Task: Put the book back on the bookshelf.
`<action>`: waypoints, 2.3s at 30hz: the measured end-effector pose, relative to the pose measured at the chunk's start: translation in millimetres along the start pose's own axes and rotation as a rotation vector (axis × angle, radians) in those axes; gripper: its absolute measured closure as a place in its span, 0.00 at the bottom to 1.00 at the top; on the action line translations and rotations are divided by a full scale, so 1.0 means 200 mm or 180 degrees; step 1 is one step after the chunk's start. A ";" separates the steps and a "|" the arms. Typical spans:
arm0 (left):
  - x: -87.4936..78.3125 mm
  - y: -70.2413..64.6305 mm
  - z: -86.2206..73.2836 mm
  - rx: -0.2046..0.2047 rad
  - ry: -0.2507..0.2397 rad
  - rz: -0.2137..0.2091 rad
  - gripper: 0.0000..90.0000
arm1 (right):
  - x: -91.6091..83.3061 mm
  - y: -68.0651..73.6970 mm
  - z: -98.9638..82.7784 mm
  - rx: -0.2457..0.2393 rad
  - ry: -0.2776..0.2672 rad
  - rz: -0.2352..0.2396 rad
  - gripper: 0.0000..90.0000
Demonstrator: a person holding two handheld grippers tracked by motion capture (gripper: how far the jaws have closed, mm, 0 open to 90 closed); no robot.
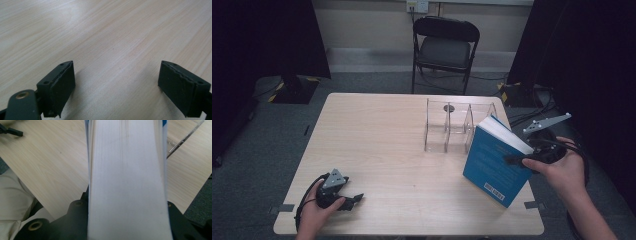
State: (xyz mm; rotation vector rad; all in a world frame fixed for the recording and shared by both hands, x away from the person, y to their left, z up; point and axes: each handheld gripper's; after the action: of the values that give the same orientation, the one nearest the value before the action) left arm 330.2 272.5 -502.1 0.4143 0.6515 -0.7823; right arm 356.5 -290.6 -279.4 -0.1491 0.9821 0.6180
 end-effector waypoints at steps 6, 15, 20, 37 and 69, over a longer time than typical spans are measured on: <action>0.00 0.00 0.00 0.0001 0.0001 0.0000 0.15 | 0.00 -0.02 -0.02 0.0057 0.0003 -0.0044 0.69; 0.00 0.00 0.00 -0.0004 -0.0001 0.0008 0.15 | 0.00 -0.06 -0.06 0.0115 -0.0028 -0.0082 0.68; 0.00 0.00 0.00 -0.0004 -0.0001 0.0007 0.15 | 0.01 -0.06 -0.08 0.0095 -0.0027 -0.0105 0.68; 0.00 -0.01 0.00 0.0000 0.0007 0.0005 0.16 | 0.00 -0.10 -0.19 0.0108 -0.0204 -0.0112 0.67; 0.00 -0.01 0.00 0.0000 0.0009 0.0001 0.16 | 0.05 -0.10 -0.17 0.0086 -0.0428 -0.0046 0.49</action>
State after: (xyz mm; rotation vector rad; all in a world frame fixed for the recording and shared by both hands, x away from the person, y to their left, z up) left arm 328.7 272.2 -501.9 0.4155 0.6541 -0.7816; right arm 346.4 -316.8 -310.2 -0.0896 0.8584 0.5938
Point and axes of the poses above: each handheld gripper's, and its own axes: x roughly forward along the jaws, z roughly out of its top, y roughly to its left, and after that the axes turned 9 degrees about x, right-handed
